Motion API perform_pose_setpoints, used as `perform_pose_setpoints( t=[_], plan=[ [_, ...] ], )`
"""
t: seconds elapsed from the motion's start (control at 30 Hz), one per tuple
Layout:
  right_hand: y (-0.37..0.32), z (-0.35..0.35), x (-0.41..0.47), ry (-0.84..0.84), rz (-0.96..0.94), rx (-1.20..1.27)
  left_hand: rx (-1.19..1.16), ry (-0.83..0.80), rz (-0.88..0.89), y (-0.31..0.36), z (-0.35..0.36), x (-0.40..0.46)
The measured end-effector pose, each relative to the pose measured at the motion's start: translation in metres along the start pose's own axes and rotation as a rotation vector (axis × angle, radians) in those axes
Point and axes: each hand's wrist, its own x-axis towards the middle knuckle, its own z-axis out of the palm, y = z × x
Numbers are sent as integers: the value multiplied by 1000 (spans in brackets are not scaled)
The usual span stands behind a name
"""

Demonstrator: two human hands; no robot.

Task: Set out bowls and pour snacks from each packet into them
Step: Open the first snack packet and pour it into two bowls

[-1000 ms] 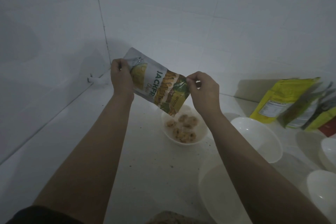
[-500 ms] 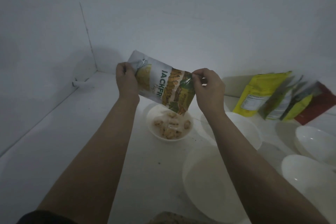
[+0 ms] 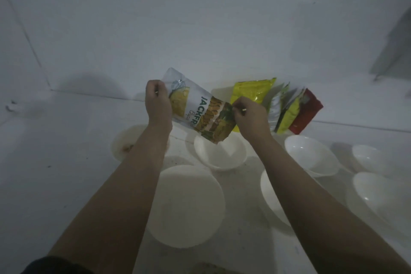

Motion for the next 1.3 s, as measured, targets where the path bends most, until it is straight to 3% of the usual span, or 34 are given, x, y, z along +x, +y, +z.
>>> perform_pose_setpoints(
  t=[0.3,1.07,1.2,1.3],
  plan=[
    [22,6,-6,-168,50,113,230,24,132,1,5,-7],
    [31,22,-12,-34,74,161,324,-81,181,12,-5,-7],
    [27,23,-6,-119,55,37,372,-107,249,16,0,-12],
    [14,21,2,-171,1,87,406,-128,312,18,7,-16]
  ],
)
